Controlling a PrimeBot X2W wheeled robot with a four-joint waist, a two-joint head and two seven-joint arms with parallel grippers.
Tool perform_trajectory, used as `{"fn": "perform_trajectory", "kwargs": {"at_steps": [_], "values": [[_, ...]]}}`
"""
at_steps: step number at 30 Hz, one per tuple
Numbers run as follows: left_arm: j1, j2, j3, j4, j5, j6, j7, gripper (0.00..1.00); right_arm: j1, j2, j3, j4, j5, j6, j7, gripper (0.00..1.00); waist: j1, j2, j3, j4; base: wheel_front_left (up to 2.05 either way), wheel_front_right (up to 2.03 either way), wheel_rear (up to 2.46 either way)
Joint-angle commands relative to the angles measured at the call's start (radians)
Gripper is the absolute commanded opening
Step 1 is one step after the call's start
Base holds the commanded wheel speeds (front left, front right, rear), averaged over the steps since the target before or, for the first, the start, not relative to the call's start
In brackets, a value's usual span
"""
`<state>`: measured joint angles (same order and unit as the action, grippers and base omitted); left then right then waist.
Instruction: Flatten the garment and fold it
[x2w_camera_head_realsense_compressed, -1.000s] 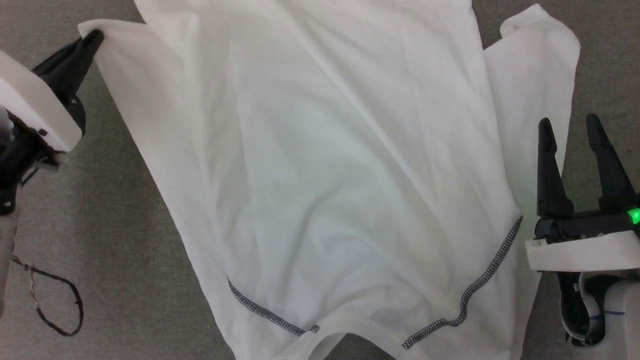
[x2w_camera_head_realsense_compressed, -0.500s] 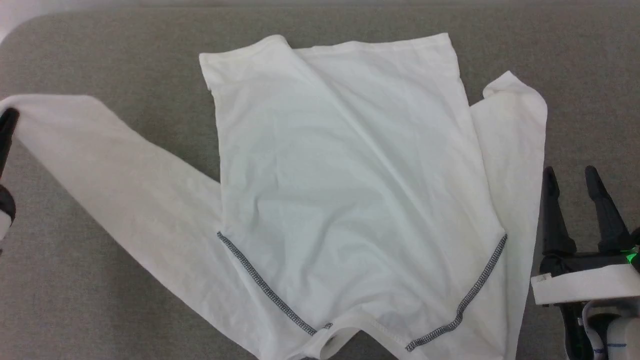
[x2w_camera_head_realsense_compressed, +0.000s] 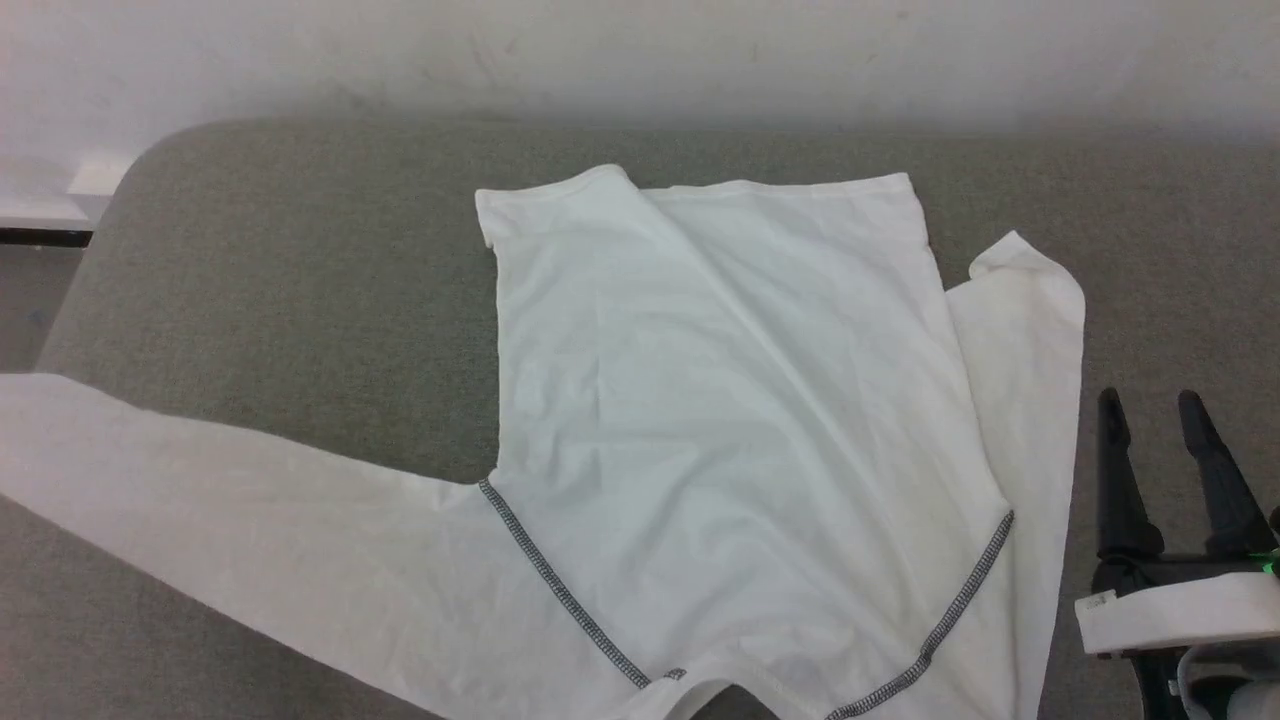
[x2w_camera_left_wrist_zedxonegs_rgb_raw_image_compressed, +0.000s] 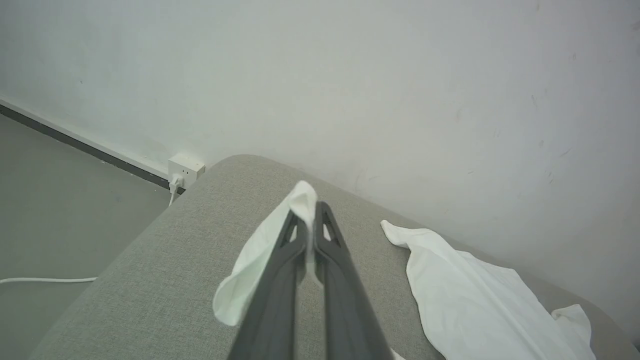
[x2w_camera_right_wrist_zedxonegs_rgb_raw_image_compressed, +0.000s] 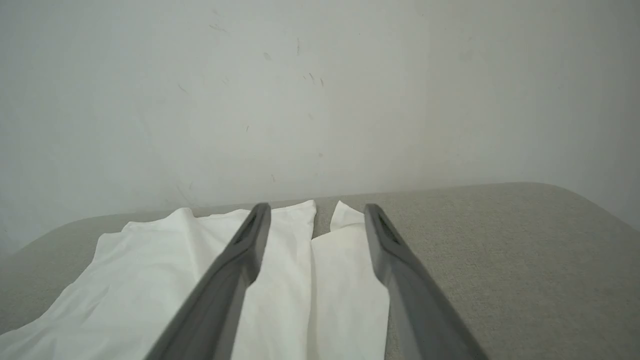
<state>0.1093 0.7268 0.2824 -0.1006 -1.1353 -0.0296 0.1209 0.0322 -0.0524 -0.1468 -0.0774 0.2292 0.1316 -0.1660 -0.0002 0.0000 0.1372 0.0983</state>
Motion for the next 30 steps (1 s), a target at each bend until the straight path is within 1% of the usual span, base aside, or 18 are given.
{"fn": "perform_trajectory", "kwargs": {"at_steps": [1,5,9,12,16,20,23,25,27,30], "values": [[0.016,-0.005,0.018,-0.017,-0.002,0.007,-0.012,0.0,0.012,0.002,-0.004,-0.004,0.003,-0.001,0.005,1.0,0.0002,0.0,-0.011,0.006,0.0,0.0,0.0],[0.041,-0.003,0.034,-0.074,0.014,0.011,-0.026,0.0,0.02,0.002,-0.014,-0.018,0.006,-0.001,0.01,1.0,0.0002,0.0,-0.012,0.005,0.0,0.0,0.0],[0.026,0.005,0.015,-0.164,0.032,0.021,-0.022,0.0,0.019,0.002,-0.032,-0.033,0.004,-0.001,0.016,1.0,0.0002,0.0,-0.008,0.006,0.0,0.0,0.0],[-0.003,0.013,-0.023,-0.242,0.052,0.038,-0.008,0.0,0.013,0.002,-0.055,-0.049,-0.001,-0.001,0.02,1.0,0.0002,0.0,-0.006,0.007,0.0,0.0,0.0],[-0.069,0.019,-0.113,-0.344,0.085,0.072,0.029,0.0,0.008,0.002,-0.082,-0.069,-0.006,-0.001,0.031,1.0,0.0002,0.0,-0.006,0.008,0.0,0.0,0.0],[-0.171,0.001,-0.246,-0.419,0.124,0.117,0.08,0.0,0.006,0.002,-0.099,-0.082,-0.003,-0.001,0.038,1.0,0.0002,0.0,-0.003,0.008,0.0,0.0,0.0],[-0.268,-0.027,-0.381,-0.452,0.179,0.138,0.128,0.0,0.004,0.002,-0.112,-0.085,0.003,-0.001,0.037,1.0,0.0002,0.0,0.0,0.006,0.0,0.0,0.0],[-0.339,-0.061,-0.481,-0.461,0.222,0.145,0.161,0.0,0.003,0.002,-0.127,-0.088,0.006,-0.001,0.035,1.0,0.0002,0.0,0.004,0.005,0.0,0.0,0.0],[-0.408,-0.109,-0.584,-0.452,0.268,0.147,0.192,0.0,0.0,0.002,-0.146,-0.092,0.008,-0.001,0.032,1.0,0.0002,0.0,0.008,0.005,0.0,0.0,0.0],[-0.491,-0.196,-0.747,-0.403,0.328,0.128,0.239,0.0,-0.002,0.002,-0.181,-0.103,0.01,-0.001,0.03,1.0,0.0002,0.0,0.013,0.006,0.0,0.0,0.0]]}}
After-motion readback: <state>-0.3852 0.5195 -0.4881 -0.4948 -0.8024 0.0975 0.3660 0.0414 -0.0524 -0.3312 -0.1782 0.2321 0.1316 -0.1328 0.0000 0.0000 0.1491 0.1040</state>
